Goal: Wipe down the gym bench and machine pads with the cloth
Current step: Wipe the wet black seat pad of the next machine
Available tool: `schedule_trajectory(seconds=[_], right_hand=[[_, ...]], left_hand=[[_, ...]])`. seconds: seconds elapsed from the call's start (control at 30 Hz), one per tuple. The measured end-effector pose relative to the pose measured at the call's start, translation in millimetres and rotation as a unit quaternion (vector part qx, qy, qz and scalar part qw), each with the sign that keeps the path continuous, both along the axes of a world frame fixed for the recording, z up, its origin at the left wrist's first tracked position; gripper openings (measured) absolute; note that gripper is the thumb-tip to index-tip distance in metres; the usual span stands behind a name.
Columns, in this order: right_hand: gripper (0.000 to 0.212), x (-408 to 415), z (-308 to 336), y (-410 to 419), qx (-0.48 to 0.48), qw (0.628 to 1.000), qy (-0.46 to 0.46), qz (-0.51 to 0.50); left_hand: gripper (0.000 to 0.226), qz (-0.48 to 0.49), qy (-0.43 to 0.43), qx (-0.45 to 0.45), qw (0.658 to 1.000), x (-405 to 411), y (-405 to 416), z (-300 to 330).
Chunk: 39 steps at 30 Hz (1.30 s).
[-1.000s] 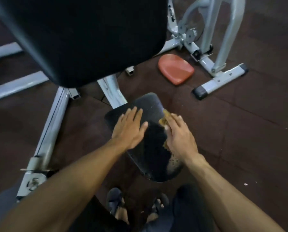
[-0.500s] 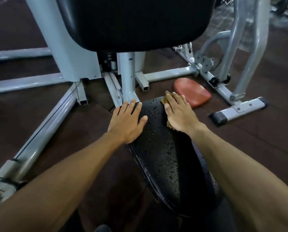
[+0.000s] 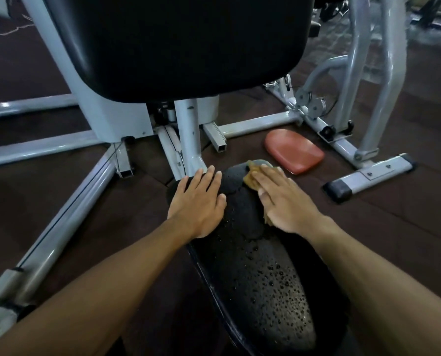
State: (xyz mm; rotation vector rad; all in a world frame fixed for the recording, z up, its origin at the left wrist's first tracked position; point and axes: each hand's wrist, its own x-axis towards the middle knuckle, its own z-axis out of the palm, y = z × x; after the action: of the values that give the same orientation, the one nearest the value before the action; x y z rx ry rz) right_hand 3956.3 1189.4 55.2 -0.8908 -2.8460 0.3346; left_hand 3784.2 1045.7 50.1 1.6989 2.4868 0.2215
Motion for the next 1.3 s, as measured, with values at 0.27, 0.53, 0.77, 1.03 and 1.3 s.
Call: schedule_trajectory(seconds=[0.27,0.53,0.77,1.03,1.3], right_hand=[[0.050,-88.6,3.8,25.1,0.000,1.000,-0.003,0.023],[0.052,-30.2,2.6,-24.6,0.018,0.993,0.018,0.118],[0.052,-43.5,-4.9,42.4,-0.007,1.000,0.001,-0.013],[0.043,-47.4,2.2,-13.8,0.026,0.996,0.031,0.082],[0.050,50.0,6.9,-19.2,0.004,0.996,0.007,0.084]], left_hand=[[0.061,0.017,-0.005,0.020,1.000,-0.3,-0.5,-5.3],[0.061,0.022,-0.009,0.016,1.000,-1.6,-0.6,-5.3],[0.062,0.021,-0.006,0.013,1.000,-0.2,-0.9,-3.1],[0.061,0.022,0.020,0.012,0.999,-0.2,0.6,-5.5],[0.061,0.016,0.011,0.007,1.000,-1.0,-1.0,-3.9]])
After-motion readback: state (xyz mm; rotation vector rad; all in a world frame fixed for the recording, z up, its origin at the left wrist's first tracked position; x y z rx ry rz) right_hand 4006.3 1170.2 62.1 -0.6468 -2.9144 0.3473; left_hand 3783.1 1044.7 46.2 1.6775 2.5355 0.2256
